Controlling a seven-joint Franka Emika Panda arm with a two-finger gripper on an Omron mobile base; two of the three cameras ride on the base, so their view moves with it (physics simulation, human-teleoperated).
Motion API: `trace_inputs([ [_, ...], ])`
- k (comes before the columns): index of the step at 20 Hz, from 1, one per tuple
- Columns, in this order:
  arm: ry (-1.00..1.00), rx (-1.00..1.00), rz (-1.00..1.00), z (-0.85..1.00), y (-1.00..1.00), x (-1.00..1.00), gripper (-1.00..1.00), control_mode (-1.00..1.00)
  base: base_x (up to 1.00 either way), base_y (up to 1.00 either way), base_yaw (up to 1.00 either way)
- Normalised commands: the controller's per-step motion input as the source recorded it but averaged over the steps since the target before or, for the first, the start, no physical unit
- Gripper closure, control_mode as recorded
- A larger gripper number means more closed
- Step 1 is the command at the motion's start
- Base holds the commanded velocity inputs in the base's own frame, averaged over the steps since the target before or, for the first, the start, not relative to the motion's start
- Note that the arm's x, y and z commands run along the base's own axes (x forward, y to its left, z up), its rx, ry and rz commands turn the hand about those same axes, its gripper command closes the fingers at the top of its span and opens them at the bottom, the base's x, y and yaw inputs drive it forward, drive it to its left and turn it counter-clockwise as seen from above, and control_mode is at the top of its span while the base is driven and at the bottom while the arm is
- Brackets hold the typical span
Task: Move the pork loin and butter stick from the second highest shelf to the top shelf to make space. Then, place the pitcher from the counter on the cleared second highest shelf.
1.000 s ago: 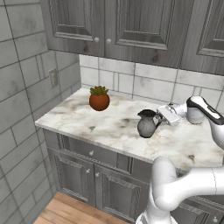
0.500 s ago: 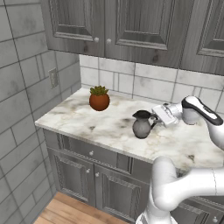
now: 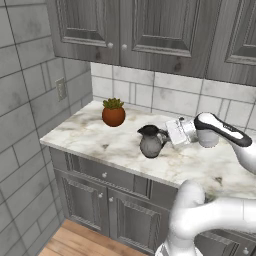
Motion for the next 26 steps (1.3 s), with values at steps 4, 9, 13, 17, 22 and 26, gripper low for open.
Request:
trace_inputs([
  [4,0.19,-0.01,-0.38,0.66,0.62,-0.6,1.0,-1.0,0.0,0.0,0.0],
  [9,0.23,0.0,-0.41,0.74,0.52,-0.57,1.0,-1.0,0.0,0.0,0.0],
  [13,0.14,0.0,-0.45,0.63,0.38,-0.57,1.0,-1.0,0.0,0.0,0.0],
  [17,0.04,-0.01,-0.5,0.58,0.26,-0.42,1.0,-1.0,0.0,0.0,0.0],
  [22,0.0,-0.03,-0.45,0.51,0.16,-0.37,1.0,-1.0,0.0,0.0,0.0],
  [26,0.0,-0.06,-0.36,0.61,0.04,-0.49,1.0,-1.0,0.0,0.0,0.0],
])
